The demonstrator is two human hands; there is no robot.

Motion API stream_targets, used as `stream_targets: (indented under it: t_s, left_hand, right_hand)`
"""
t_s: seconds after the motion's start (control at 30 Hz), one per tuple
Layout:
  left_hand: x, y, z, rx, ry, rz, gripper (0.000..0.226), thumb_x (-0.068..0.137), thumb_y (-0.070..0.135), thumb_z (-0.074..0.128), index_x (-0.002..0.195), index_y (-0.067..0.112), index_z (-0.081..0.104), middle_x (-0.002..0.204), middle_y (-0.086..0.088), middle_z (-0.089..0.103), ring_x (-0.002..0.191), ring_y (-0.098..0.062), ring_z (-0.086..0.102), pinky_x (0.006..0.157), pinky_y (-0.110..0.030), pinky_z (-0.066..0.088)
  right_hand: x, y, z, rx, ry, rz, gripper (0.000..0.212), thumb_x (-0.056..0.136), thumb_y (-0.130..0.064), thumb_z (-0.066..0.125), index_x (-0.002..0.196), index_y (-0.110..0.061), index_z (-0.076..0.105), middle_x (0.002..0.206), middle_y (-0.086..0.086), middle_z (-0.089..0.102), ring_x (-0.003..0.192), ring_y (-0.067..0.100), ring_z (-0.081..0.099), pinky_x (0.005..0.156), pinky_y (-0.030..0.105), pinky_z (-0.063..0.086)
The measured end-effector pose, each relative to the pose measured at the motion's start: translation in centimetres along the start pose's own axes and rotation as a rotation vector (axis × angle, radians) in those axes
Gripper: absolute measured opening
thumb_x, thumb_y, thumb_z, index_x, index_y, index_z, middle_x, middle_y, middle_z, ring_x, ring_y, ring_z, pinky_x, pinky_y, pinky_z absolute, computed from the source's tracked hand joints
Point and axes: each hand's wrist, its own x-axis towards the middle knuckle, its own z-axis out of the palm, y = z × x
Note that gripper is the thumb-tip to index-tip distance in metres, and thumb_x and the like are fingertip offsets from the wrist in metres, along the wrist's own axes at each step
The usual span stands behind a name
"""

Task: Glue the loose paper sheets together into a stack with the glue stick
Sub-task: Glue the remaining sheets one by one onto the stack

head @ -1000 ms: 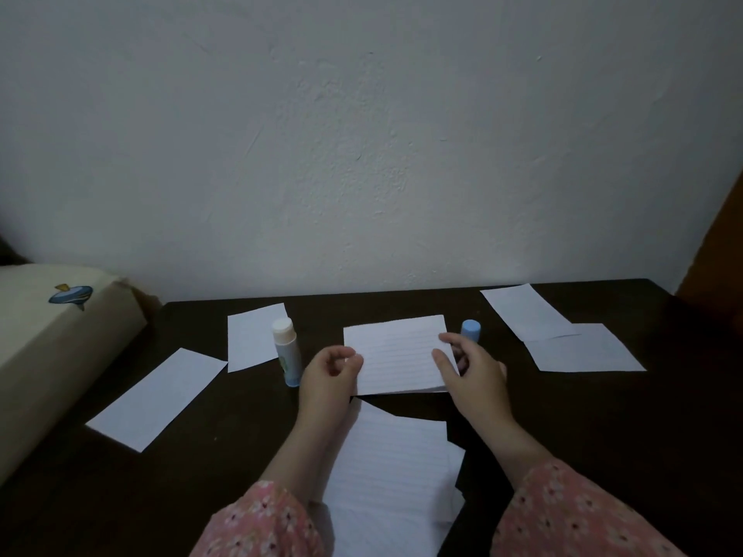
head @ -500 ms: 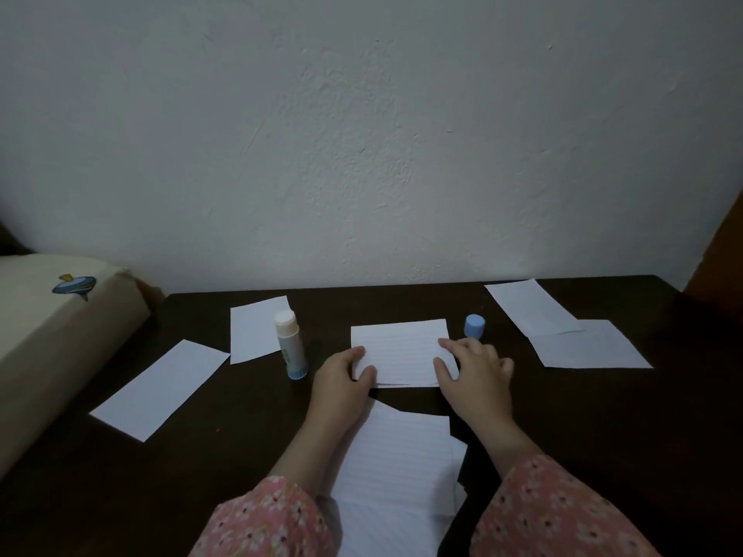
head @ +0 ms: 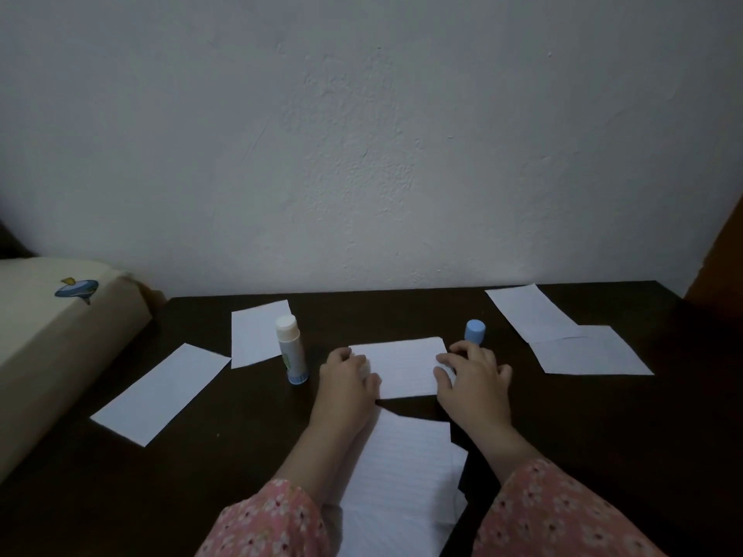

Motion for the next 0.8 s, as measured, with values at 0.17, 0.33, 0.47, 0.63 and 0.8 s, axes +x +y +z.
stream_targets:
  t_s: [0.17, 0.33, 0.47, 0.63, 0.8]
  left_hand:
    - [0.3, 2.9, -2.3, 0.043, 0.137, 0.210, 0.033, 0.097, 0.029, 0.050, 0.128, 0.023, 0.058, 0.134, 0.007, 0.052, 0.127, -0.011, 0.039, 0.102, -0.028, 0.035]
    - [2.2, 3.9, 0.2, 0.263, -0.084, 0.179, 0.048, 0.094, 0.021, 0.055, 0.140, 0.021, 0.042, 0.145, -0.001, 0.043, 0.133, -0.018, 0.038, 0.108, -0.036, 0.035]
    - [2.7, 2.1, 2.1, 0.491, -0.214, 0.255, 0.060, 0.095, 0.019, 0.052, 0.148, 0.027, 0.026, 0.158, 0.002, 0.020, 0.146, -0.025, 0.016, 0.116, -0.048, 0.018]
    - [2.6, 1.4, 2.7, 0.474, -0.222, 0.278, 0.062, 0.098, 0.022, 0.045, 0.151, 0.033, 0.015, 0.160, 0.007, 0.011, 0.148, -0.025, 0.005, 0.116, -0.051, 0.008]
    - [2.1, 0.9, 3.0, 0.373, -0.123, 0.246, 0.045, 0.103, 0.033, 0.029, 0.148, 0.037, 0.025, 0.157, 0.014, 0.019, 0.147, -0.016, 0.009, 0.115, -0.055, 0.003]
  right_hand:
    - [0.4, -0.6, -0.5, 0.022, 0.050, -0.037, 0.039, 0.100, -0.040, 0.040, 0.137, -0.032, 0.048, 0.142, -0.011, 0.039, 0.132, 0.007, 0.031, 0.106, 0.035, 0.024]
    - [1.9, -2.3, -0.7, -0.050, -0.264, -0.331, 0.049, 0.103, -0.032, 0.032, 0.151, -0.031, 0.023, 0.160, -0.014, 0.010, 0.147, 0.009, 0.004, 0.115, 0.057, 0.003]
    - [2.0, -2.0, 0.5, -0.133, -0.425, -0.280, 0.050, 0.105, -0.037, 0.017, 0.154, -0.031, 0.008, 0.161, -0.015, 0.000, 0.148, 0.010, -0.004, 0.113, 0.063, -0.002]
    - [1.8, -2.0, 0.6, -0.154, -0.418, -0.279, 0.050, 0.105, -0.037, 0.016, 0.153, -0.034, 0.005, 0.161, -0.015, -0.001, 0.148, 0.010, -0.005, 0.113, 0.062, -0.002]
    - [1.6, -2.2, 0.7, -0.138, -0.397, -0.248, 0.050, 0.104, -0.037, 0.016, 0.153, -0.034, 0.006, 0.161, -0.016, 0.000, 0.148, 0.008, -0.005, 0.113, 0.061, -0.005]
